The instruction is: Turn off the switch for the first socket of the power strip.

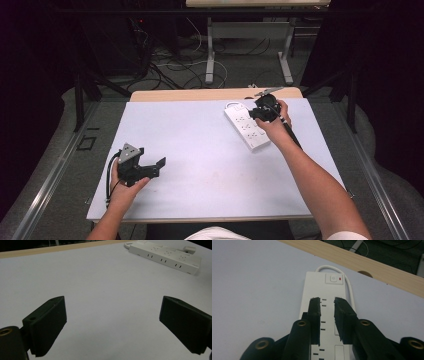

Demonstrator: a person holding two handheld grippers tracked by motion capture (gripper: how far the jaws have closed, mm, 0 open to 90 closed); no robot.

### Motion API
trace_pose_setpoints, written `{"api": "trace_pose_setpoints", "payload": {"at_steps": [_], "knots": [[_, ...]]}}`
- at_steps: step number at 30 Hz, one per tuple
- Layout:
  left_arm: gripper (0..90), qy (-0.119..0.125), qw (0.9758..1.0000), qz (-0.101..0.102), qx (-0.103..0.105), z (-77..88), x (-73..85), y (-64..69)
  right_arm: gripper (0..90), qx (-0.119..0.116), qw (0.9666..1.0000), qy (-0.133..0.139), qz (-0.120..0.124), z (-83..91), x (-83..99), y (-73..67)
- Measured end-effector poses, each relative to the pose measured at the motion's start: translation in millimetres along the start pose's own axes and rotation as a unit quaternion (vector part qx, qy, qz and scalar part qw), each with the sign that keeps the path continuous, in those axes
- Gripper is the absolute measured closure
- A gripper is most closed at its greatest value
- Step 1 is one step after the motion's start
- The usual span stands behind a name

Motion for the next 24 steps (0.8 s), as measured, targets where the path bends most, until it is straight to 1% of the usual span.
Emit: {"api": "trace_pose_setpoints", "payload": {"at_steps": [4, 5, 6, 8, 9, 11, 12, 13, 14, 15, 16, 17, 24], "knots": [[7.8, 0.002, 1.0, 0.001, -0.001, -0.7, 0.1, 0.0, 78.3, 0.001, 1.0, -0.004, -0.009, -6.3, -2.8, 0.7], [7.8, 0.0, 1.0, 0.001, -0.001, -0.5, 0.2, 0.0, 79.7, 0.003, 0.9999, -0.008, -0.008, -9.8, -4.1, 2.4], [7.8, -0.002, 1.0, 0.0, 0.001, -0.2, 0.2, -0.1, 80.4, 0.005, 0.9998, -0.012, -0.014, -11.2, -4.1, 1.9], [7.8, 0.002, 1.0, 0.001, -0.001, -0.7, 0.0, 0.0, 81.4, 0.004, 0.9999, -0.012, -0.011, -13.1, -5.0, 2.9], [7.9, 0.002, 1.0, 0.001, -0.001, -0.7, 0.0, 0.0, 82.1, 0.004, 0.9997, -0.014, -0.017, -14.4, -5.6, 2.6], [7.9, -0.002, 1.0, 0.0, 0.001, -0.2, 0.2, -0.1, 83.8, 0.006, 0.9997, -0.015, -0.016, -16.8, -7.4, 3.4], [7.9, -0.002, 1.0, 0.001, 0.001, -0.2, 0.2, -0.2, 84.5, 0.006, 0.9996, -0.018, -0.022, -17.6, -8.0, 2.4], [7.9, -0.001, 1.0, 0.001, 0.001, -0.3, 0.2, -0.4, 85.1, 0.009, 0.9996, -0.02, -0.019, -18.3, -9.0, 3.2], [8.0, -0.001, 1.0, 0.004, 0.002, -0.4, 0.3, -0.1, 86.4, 0.009, 0.9995, -0.02, -0.024, -19.0, -10.2, 2.5], [8.0, -0.001, 1.0, 0.006, 0.002, -0.5, 0.5, 0.2, 87.3, 0.009, 0.9995, -0.02, -0.024, -20.2, -11.1, 2.7], [8.0, -0.001, 1.0, 0.005, 0.002, -0.5, 0.4, 0.1, 88.7, 0.009, 0.9994, -0.019, -0.028, -20.4, -12.3, 2.3], [8.0, -0.001, 1.0, 0.001, 0.002, -0.3, 0.2, -0.5, 89.6, 0.01, 0.9994, -0.019, -0.027, -21.3, -13.1, 3.1], [8.1, 0.0, 1.0, 0.002, 0.002, -0.3, 0.0, -0.7, 90.0, 0.013, 0.999, -0.024, -0.035, -28.8, -14.0, 4.1]]}}
Point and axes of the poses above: each handheld gripper's, and its own axes: z roughly backward along the jaws, x roughly out of its underside, y roughly to its right, the point moved 7 cm from there along -z, roughly forward along the jaws
